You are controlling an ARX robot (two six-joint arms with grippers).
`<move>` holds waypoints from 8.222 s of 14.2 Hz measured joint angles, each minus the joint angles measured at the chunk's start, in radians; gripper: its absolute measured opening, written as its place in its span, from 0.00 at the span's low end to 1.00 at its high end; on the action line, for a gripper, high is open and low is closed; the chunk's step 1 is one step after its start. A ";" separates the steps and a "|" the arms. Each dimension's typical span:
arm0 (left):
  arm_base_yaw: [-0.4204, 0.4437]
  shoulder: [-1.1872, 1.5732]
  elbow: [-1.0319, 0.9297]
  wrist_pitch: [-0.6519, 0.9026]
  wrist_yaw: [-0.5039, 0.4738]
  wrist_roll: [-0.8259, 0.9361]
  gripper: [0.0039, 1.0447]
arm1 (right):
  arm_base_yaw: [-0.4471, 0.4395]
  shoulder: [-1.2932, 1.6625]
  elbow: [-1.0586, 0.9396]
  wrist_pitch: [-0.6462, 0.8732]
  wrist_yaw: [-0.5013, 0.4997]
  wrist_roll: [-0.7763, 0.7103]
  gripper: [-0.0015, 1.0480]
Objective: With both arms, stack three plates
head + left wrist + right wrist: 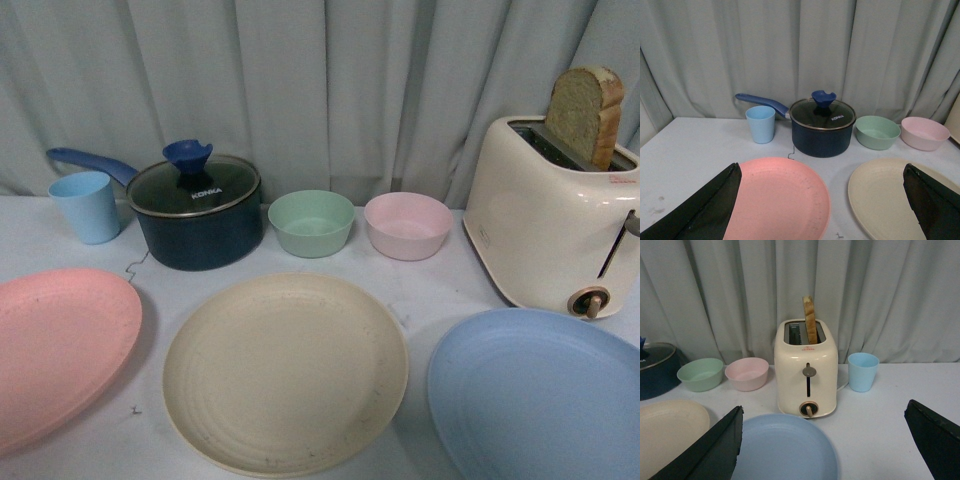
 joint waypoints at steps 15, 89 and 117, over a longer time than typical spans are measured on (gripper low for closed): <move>0.000 0.000 0.000 0.000 0.000 0.000 0.94 | 0.000 0.000 0.000 0.000 0.000 0.000 0.94; 0.098 0.701 0.290 0.068 -0.018 -0.189 0.94 | 0.000 0.000 0.000 0.000 0.000 0.000 0.94; 0.515 2.038 0.724 0.567 0.203 0.200 0.06 | 0.000 0.000 0.000 0.000 0.000 0.000 0.94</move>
